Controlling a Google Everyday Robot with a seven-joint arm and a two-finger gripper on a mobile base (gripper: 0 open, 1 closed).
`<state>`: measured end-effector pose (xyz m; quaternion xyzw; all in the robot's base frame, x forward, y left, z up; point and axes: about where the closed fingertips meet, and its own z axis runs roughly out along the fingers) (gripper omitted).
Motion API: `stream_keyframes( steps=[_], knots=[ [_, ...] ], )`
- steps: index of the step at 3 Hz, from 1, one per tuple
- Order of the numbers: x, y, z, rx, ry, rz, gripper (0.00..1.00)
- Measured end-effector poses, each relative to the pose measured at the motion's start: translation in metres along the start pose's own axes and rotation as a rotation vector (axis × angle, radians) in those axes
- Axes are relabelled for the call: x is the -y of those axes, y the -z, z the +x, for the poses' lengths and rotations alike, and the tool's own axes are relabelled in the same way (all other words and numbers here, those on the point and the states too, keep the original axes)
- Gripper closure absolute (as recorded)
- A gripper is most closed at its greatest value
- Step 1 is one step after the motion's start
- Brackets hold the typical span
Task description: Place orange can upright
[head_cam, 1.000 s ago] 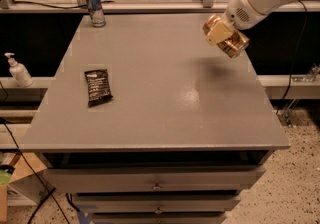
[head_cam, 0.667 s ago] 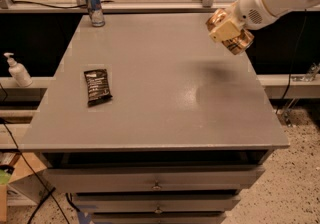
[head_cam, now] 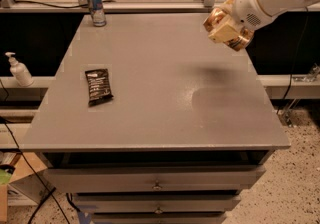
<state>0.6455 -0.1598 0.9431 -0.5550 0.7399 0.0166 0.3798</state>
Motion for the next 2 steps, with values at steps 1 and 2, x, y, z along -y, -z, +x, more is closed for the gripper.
stream_keyframes(
  steps=[1, 2],
  knots=[
    [-0.013, 0.002, -0.005, 0.016, 0.13, 0.043, 1.0],
    [-0.025, 0.011, -0.002, 0.082, 0.207, 0.078, 1.0]
  ],
)
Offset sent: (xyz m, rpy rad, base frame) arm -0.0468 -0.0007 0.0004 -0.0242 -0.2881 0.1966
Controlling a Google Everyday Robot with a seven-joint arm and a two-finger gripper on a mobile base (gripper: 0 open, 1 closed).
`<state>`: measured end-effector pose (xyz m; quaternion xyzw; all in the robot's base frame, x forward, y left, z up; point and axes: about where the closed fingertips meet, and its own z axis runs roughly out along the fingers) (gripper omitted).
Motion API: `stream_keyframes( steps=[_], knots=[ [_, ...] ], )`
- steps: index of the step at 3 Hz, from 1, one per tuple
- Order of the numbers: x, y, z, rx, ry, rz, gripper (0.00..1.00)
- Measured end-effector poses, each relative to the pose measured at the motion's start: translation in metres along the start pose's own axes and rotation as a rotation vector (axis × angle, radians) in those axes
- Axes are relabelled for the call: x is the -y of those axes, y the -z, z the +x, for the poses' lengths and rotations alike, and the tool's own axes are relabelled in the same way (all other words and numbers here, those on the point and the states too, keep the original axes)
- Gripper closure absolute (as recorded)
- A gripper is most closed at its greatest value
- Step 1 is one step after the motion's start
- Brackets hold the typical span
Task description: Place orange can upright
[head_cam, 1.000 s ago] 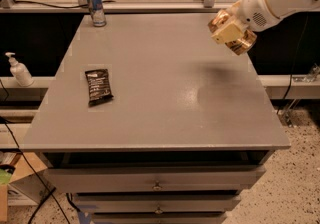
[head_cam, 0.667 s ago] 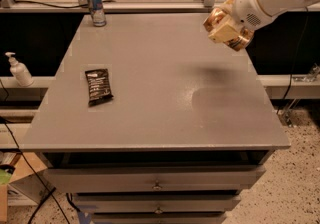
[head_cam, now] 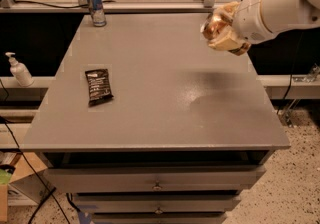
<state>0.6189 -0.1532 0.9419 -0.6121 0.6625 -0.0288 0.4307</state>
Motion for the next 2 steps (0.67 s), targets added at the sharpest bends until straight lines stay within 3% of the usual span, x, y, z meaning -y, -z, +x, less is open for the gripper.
stream_keyframes(
  steps=[1, 2],
  knots=[
    [-0.0062, 0.0084, 0.0035, 0.109, -0.023, -0.013, 1.0],
    [-0.007, 0.0175, 0.0064, 0.23, -0.101, -0.048, 1.0]
  ],
)
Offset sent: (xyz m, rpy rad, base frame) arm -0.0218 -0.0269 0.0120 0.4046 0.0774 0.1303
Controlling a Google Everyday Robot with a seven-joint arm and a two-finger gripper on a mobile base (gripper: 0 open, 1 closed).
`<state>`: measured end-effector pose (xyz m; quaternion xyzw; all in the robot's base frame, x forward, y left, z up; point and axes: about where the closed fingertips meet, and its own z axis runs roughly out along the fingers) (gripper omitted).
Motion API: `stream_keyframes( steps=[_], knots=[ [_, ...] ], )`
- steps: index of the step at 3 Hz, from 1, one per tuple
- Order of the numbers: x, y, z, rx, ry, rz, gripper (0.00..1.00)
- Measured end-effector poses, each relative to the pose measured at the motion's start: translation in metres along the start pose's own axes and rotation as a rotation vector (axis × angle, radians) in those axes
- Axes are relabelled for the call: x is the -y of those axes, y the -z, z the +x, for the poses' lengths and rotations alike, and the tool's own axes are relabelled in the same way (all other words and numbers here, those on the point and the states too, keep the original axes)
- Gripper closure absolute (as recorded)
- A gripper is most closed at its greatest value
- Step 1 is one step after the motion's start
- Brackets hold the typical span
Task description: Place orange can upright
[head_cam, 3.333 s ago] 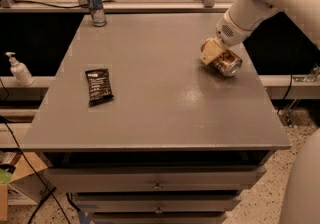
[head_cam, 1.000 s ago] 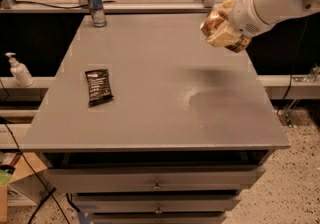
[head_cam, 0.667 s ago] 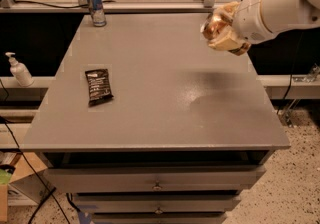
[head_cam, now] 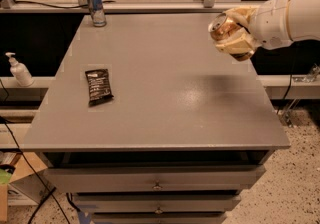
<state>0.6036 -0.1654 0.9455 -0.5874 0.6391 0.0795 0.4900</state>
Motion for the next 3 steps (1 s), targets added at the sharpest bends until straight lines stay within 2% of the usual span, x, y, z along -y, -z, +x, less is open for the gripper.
stream_keyframes(
  steps=[3],
  knots=[
    [0.004, 0.011, 0.012, 0.23, -0.194, -0.053, 1.0]
  ],
)
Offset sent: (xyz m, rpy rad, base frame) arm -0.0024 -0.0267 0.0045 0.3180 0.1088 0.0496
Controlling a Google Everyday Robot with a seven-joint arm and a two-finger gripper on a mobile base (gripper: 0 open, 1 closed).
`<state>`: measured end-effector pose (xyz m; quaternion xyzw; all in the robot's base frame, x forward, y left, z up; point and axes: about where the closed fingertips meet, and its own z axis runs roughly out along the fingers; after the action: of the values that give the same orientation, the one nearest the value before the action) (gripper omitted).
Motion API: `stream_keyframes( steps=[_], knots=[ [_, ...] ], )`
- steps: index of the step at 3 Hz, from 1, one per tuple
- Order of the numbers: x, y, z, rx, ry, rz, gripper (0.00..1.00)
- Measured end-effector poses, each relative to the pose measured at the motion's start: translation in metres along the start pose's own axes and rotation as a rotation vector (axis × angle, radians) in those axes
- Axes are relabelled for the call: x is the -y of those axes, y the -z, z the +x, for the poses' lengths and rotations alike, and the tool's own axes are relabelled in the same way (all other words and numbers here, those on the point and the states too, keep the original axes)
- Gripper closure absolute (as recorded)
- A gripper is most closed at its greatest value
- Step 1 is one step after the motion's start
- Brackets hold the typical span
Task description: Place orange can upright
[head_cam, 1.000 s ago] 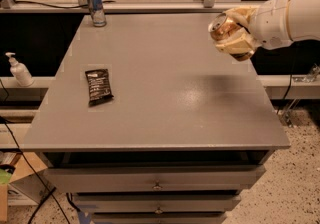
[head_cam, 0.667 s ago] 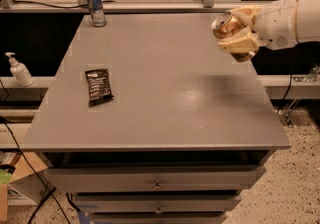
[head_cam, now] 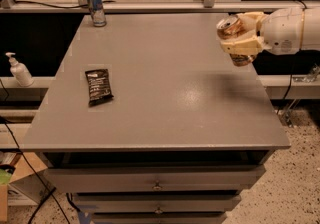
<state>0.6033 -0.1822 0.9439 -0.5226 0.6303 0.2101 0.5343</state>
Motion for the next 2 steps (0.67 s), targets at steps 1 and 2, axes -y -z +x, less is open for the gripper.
stream_keyframes(
  steps=[1, 2],
  knots=[
    [0.0006, -0.0019, 0.0048, 0.064, -0.036, -0.013, 1.0],
    [-0.0014, -0.004, 0.0141, 0.134, -0.037, -0.02, 1.0]
  ],
)
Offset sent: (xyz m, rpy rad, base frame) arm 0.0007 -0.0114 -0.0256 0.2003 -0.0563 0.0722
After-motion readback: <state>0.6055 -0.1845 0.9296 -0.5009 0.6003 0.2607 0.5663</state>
